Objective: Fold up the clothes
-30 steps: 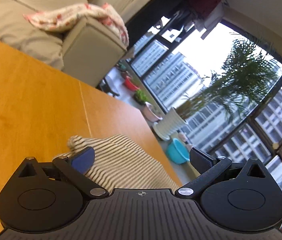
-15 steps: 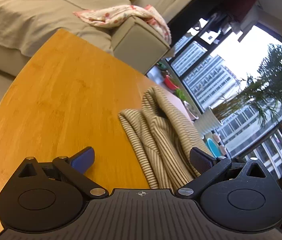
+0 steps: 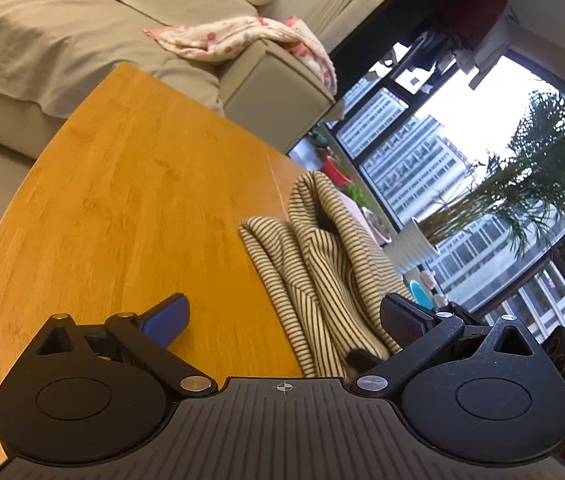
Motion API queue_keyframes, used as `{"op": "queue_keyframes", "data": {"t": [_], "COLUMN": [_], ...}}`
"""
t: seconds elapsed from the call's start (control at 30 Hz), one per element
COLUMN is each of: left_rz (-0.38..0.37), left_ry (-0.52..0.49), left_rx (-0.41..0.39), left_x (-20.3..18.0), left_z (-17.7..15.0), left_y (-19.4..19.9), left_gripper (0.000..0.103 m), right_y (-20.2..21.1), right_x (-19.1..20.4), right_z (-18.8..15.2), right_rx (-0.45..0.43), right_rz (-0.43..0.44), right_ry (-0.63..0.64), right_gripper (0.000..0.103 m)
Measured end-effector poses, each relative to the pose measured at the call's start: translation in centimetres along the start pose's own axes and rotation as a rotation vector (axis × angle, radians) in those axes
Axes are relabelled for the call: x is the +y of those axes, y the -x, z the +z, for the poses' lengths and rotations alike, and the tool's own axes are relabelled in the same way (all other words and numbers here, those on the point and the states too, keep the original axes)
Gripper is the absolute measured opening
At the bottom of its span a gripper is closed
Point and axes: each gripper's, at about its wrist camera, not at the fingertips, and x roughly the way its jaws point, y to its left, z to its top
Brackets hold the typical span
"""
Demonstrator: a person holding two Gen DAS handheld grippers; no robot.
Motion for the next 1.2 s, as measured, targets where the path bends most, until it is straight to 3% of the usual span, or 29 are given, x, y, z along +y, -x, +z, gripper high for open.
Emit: {"op": "queue_keyframes", "data": {"t": [0.07, 0.13, 0.23, 0.37, 0.5, 0.6, 0.67, 0.87, 0.9, 0.97, 1.0, 1.07, 1.2], "left_rz": [0.001, -0.012, -0.067, -0.224, -0.197, -0.127, -0.108, -0.076, -0.070, -0.060, -0.067, -0.097, -0.197], "left_ry": [-0.003, -0.011, -0.051, -0.129, -0.136, -0.134, -0.125, -0.059, -0.045, -0.036, -0.035, -0.029, -0.033], "left_rx": [-0.005, -0.018, -0.046, -0.051, 0.021, 0.061, 0.060, 0.027, 0.026, 0.032, 0.033, 0.035, 0.073], "left_x": [-0.1, -0.6, -2.4, -6.3, -8.2, -8.4, -8.0, -5.4, -4.9, -4.2, -4.1, -3.9, -4.7], "left_z": [0.1, 0.5, 1.6, 2.9, 3.1, 2.3, 1.8, 0.5, 0.3, 0.0, -0.2, -0.5, -1.4], "left_y": [0.2, 0.5, 0.6, -0.3, -3.7, -5.3, -5.3, -3.1, -2.7, -2.0, -1.7, -1.6, -3.6], "left_gripper": [0.103, 0.103, 0.103, 0.103, 0.103, 0.103, 0.103, 0.103, 0.101, 0.098, 0.093, 0.088, 0.075], "right_y": [0.8, 1.6, 1.1, 0.4, 1.2, 3.2, 4.5, 5.1, 4.9, 4.5, 4.3, 4.7, 5.4], "right_x": [-0.4, -0.5, 1.2, 2.5, 1.0, -0.9, -2.1, -0.4, 0.0, -0.6, -1.4, -3.8, -7.2], "right_z": [0.4, 1.0, 0.2, 0.0, 0.4, -0.2, -0.5, -2.5, -2.5, -1.5, -0.7, 0.8, 4.2], "right_rx": [-0.018, -0.033, 0.013, 0.006, -0.002, -0.005, -0.006, -0.005, -0.008, -0.019, -0.027, -0.054, -0.111], "right_rz": [0.023, 0.053, 0.082, 0.075, 0.114, 0.087, 0.066, 0.036, 0.030, 0.056, 0.079, 0.106, 0.133], "right_ry": [-0.010, 0.006, 0.092, 0.090, 0.046, 0.037, 0.037, 0.114, 0.127, 0.080, 0.030, -0.110, -0.290], "right_gripper": [0.039, 0.036, 0.037, 0.046, 0.049, 0.055, 0.062, 0.065, 0.064, 0.032, 0.030, 0.011, 0.010]}}
